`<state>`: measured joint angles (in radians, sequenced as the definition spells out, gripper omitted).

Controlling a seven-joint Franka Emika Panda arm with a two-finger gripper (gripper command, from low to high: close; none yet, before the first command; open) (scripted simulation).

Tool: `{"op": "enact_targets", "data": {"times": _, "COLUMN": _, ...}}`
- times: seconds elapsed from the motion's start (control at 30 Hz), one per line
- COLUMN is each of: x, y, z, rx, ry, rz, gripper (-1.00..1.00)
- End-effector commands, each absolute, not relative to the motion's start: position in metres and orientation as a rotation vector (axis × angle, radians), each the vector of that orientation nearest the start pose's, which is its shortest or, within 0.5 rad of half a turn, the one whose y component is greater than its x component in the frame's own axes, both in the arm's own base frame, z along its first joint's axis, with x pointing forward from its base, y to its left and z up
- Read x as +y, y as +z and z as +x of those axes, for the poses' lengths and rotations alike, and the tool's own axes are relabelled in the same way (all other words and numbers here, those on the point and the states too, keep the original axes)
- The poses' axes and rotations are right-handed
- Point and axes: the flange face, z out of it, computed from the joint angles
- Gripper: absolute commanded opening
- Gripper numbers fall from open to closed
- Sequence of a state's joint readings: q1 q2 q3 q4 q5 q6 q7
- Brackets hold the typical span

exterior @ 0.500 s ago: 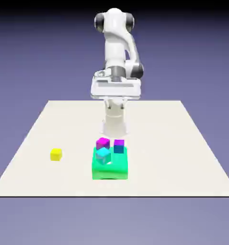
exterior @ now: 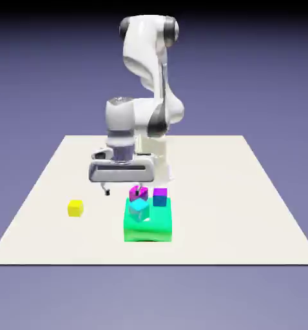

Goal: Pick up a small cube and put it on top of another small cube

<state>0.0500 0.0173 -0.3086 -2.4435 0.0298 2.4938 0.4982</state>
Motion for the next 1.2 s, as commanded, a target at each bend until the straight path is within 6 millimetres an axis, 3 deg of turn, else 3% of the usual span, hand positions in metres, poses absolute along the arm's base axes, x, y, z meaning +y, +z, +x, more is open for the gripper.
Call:
{"op": "enact_targets", "data": {"times": 0.0, "x": -0.132, "y": 0.287, "z": 0.47, "rx": 1.194, "ry": 0.018, "rz": -2.904, "gripper": 0.0}}
{"op": "enact_targets", "data": {"times": 0.2, "x": -0.186, "y": 0.226, "z": 0.465, "rx": 1.244, "ry": 0.433, "rz": -2.95, "gripper": 0.0}}
{"op": "enact_targets", "data": {"times": 0.4, "x": -0.239, "y": 0.176, "z": 0.447, "rx": 1.283, "ry": 0.851, "rz": -2.936, "gripper": 0.0}}
{"op": "enact_targets", "data": {"times": 0.57, "x": -0.28, "y": 0.145, "z": 0.426, "rx": 1.31, "ry": 1.195, "rz": -2.878, "gripper": 0.0}}
{"op": "enact_targets", "data": {"times": 0.77, "x": -0.324, "y": 0.122, "z": 0.4, "rx": 1.341, "ry": 1.589, "rz": -2.757, "gripper": 0.0}}
{"op": "enact_targets", "data": {"times": 0.83, "x": -0.328, "y": 0.12, "z": 0.397, "rx": 1.345, "ry": 1.635, "rz": -2.738, "gripper": 0.0}}
{"op": "enact_targets", "data": {"times": 0.97, "x": -0.323, "y": 0.075, "z": 0.355, "rx": 1.345, "ry": 1.635, "rz": -2.738, "gripper": 0.0}}
{"op": "enact_targets", "data": {"times": 1.0, "x": -0.323, "y": 0.075, "z": 0.355, "rx": 1.345, "ry": 1.635, "rz": -2.738, "gripper": -1.0}}
{"op": "enact_targets", "data": {"times": 1.03, "x": -0.323, "y": 0.075, "z": 0.355, "rx": 1.345, "ry": 1.635, "rz": -2.738, "gripper": -1.0}}
{"op": "enact_targets", "data": {"times": 1.17, "x": -0.321, "y": 0.121, "z": 0.403, "rx": 1.36, "ry": 1.629, "rz": -2.723, "gripper": -1.0}}
